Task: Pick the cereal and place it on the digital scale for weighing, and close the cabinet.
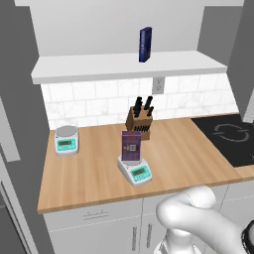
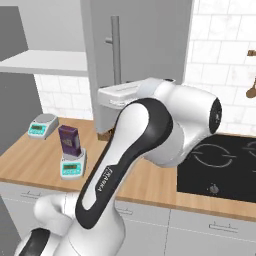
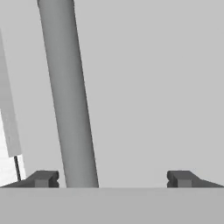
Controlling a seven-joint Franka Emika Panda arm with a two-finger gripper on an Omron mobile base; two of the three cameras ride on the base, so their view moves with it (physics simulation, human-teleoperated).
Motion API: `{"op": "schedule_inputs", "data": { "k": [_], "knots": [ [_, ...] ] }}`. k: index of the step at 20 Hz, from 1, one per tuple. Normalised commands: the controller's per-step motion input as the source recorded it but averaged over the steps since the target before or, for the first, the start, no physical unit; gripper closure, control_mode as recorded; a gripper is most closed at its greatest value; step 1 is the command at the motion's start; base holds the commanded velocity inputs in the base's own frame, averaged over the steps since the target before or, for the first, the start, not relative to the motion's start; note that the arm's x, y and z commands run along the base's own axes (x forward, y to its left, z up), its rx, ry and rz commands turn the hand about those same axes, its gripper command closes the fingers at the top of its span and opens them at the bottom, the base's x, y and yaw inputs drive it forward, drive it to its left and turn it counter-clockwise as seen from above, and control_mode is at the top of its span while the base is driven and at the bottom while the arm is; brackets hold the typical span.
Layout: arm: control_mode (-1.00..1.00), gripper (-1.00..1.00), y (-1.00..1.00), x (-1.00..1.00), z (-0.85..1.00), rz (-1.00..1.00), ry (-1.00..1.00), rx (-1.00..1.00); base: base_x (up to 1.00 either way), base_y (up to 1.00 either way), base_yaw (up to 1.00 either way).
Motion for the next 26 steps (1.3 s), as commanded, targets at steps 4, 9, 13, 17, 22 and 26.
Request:
{"op": "schedule_inputs", "data": {
  "k": [4,9,13,17,22,26],
  "knots": [
    [-1.00,-1.00,0.87,0.00,0.22,-0.16,-0.14,0.00,0.00,0.00,0.00],
    [-1.00,-1.00,0.78,0.04,0.35,-0.16,-0.03,0.00,0.00,0.00,0.00],
    [-1.00,-1.00,0.66,0.26,0.34,-0.16,0.02,0.00,0.00,0.00,0.00],
    [-1.00,-1.00,0.37,0.63,0.17,-0.16,0.14,-0.03,0.00,0.00,0.00],
    [-1.00,-1.00,0.04,0.97,0.00,-0.16,0.16,-0.05,0.00,0.00,0.00],
    [-1.00,-1.00,0.00,0.93,0.00,-0.12,0.08,-0.01,0.00,0.00,0.00]
  ]
}}
